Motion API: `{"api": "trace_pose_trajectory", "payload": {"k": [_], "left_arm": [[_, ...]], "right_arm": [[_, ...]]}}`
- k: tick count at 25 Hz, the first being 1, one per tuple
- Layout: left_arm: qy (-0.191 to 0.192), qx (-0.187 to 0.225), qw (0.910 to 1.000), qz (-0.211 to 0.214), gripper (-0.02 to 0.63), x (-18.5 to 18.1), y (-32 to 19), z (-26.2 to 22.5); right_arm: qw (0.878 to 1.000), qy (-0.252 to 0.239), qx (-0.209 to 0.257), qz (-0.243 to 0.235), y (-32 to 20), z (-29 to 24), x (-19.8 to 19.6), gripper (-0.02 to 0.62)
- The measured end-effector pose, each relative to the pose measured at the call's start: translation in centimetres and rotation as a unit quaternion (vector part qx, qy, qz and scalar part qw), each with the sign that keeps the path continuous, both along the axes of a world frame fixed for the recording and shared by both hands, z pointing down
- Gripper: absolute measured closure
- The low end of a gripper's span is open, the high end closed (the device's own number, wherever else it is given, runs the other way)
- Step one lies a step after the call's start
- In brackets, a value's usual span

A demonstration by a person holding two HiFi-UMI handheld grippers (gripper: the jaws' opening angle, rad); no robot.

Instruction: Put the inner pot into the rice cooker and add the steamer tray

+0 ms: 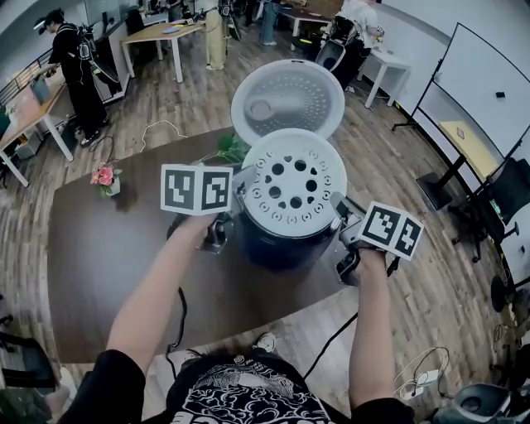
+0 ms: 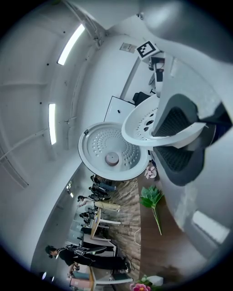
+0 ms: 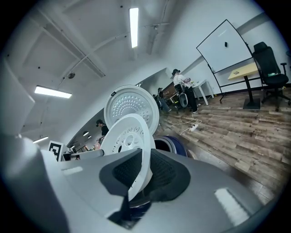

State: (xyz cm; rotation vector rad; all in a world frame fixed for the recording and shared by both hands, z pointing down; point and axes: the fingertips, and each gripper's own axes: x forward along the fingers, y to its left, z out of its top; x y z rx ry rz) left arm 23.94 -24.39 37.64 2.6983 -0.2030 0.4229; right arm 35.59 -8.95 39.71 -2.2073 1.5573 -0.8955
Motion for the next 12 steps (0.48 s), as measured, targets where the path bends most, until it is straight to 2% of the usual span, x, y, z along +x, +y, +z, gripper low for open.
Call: {"api": "trace_pose_trajectory", "payload": {"k": [5, 12], "left_arm": [[-0.023, -0.010, 0.9994, -0.023, 0.534, -0.4, -1.2, 1.3], [-0.046, -0.024, 0.9978, -0.042, 0.534, -0.5, -1.5, 2.2]], "right_arm": [[0.999, -0.020, -0.021, -0.014, -1.6, 1.3, 0.1, 0.538], [0.999, -0.010, -0.045, -0.023, -2.0, 1.7, 0.2, 0.534]]}}
